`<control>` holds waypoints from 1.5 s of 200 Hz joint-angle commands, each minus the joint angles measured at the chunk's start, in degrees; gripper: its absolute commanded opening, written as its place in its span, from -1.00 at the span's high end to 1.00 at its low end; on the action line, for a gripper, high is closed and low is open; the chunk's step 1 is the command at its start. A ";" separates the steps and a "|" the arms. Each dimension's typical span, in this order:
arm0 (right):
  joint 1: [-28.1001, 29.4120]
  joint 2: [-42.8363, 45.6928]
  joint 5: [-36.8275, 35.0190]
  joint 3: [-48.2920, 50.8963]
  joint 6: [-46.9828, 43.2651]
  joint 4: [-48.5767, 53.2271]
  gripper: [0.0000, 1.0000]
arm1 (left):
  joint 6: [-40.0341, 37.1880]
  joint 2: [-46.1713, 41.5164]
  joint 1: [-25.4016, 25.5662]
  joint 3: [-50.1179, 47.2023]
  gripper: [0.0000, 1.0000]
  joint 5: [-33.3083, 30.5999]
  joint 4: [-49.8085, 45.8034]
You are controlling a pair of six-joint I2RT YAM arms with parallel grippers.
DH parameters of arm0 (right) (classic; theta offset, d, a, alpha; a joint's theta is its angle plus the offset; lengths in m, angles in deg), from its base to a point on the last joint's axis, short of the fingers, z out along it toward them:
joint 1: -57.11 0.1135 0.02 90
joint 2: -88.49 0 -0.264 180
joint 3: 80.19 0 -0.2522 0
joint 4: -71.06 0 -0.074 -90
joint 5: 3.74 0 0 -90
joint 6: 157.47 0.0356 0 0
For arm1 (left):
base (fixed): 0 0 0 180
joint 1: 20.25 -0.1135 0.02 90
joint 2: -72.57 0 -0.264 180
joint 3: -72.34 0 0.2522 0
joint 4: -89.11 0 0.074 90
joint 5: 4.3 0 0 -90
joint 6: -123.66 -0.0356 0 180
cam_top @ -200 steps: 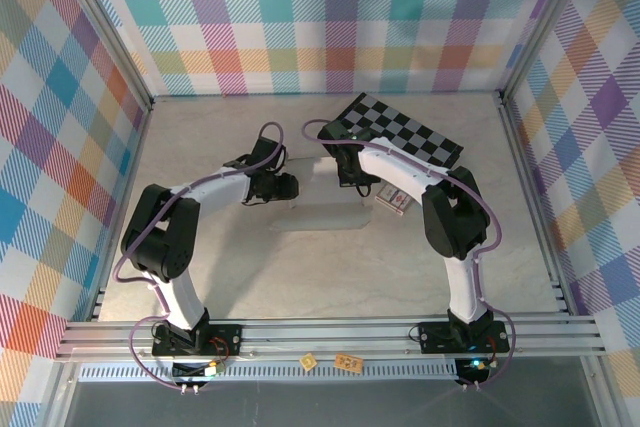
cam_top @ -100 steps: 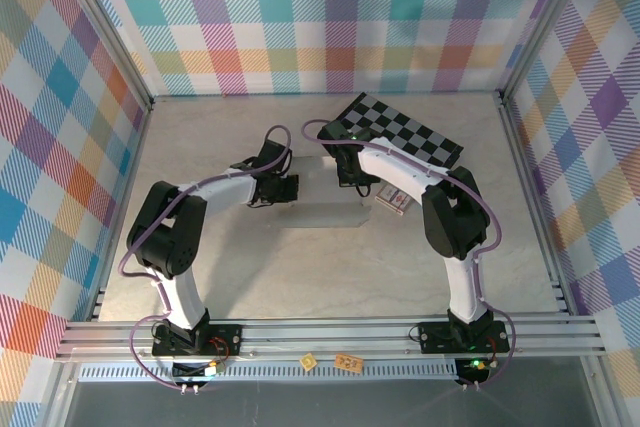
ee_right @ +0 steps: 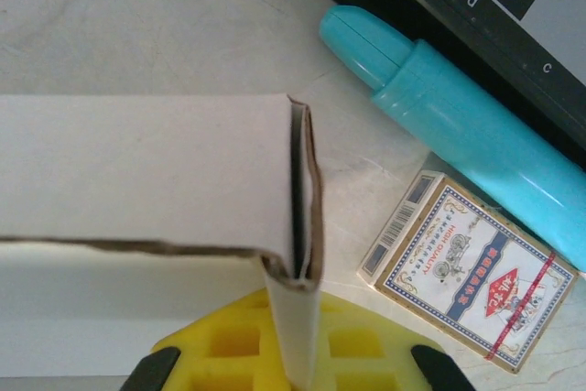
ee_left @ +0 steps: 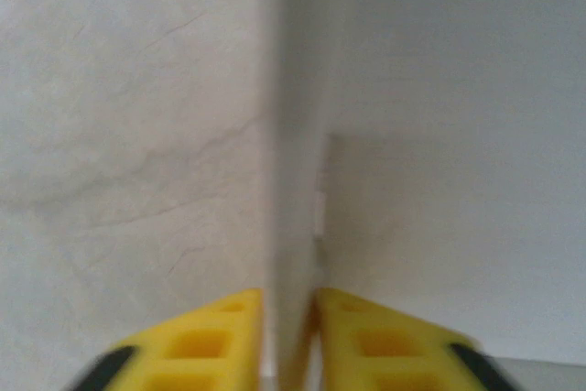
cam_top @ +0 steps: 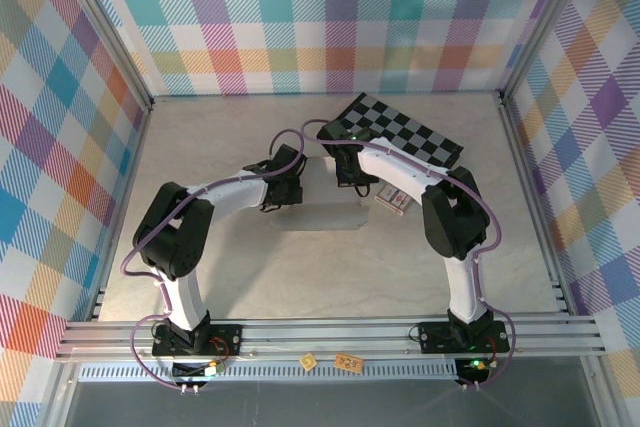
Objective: Fold the paper box
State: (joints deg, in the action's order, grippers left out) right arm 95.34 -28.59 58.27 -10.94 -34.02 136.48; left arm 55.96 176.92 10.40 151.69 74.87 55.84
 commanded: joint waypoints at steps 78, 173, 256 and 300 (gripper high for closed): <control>-0.23 0.09 -1.03 -0.74 0.79 1.87 1.00 | -2.42 -5.92 -5.85 3.52 0.01 17.78 -3.91; -0.18 0.17 -0.58 -0.48 0.91 1.96 1.00 | -3.65 0.41 -6.59 6.73 0.29 15.63 -2.44; -0.18 0.28 -0.35 -0.35 1.08 2.04 1.00 | -5.08 3.57 -4.36 7.12 0.77 7.72 -2.28; -0.19 0.46 -0.49 -0.09 1.43 2.25 1.00 | -3.90 3.76 -1.84 7.41 1.00 -1.90 -6.38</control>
State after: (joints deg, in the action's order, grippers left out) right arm 95.32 -28.59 58.40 -10.94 -33.76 136.92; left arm 51.00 179.46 7.45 158.48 81.45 53.31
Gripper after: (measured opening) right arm 0.061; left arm 0.053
